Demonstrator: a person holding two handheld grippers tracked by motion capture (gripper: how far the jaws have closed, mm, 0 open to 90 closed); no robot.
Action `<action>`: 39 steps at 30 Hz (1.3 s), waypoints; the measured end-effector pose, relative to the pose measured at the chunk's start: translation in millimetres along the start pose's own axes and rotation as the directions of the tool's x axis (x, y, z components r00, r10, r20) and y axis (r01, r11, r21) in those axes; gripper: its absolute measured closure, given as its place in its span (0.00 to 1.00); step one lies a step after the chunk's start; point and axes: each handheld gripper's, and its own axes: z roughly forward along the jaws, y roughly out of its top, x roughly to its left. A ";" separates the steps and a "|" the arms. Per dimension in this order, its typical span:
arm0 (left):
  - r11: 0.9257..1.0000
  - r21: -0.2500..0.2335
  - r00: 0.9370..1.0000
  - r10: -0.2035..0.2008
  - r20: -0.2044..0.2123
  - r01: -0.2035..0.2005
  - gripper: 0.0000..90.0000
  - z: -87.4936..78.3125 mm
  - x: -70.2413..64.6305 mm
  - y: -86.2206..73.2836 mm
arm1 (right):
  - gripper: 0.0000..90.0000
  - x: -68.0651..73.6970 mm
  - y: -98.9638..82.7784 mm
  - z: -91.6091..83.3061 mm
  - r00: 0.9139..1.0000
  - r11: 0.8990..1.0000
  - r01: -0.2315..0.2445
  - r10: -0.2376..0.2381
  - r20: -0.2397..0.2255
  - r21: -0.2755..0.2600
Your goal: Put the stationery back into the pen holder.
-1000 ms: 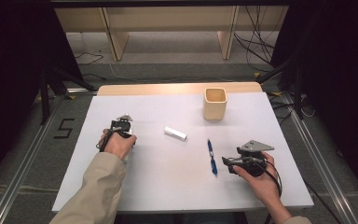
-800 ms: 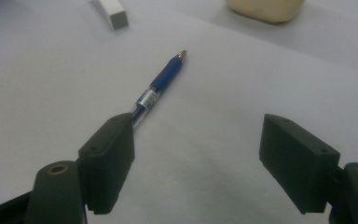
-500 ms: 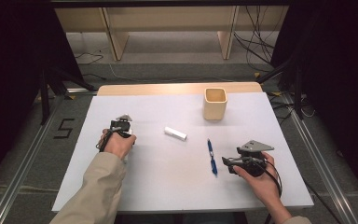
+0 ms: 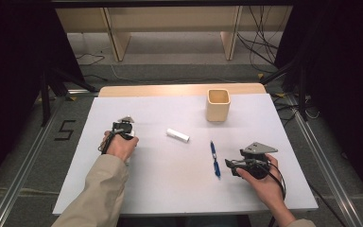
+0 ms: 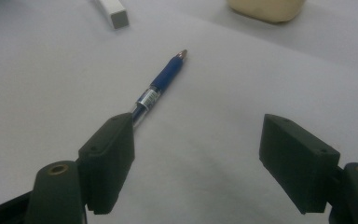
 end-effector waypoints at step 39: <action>0.984 -0.145 0.995 0.101 0.007 -0.099 0.87 -11.2 3.0 -8.4 | 0.30 0.2 0.2 -0.4 1.000 1.000 -0.003 0.003 0.000 -0.005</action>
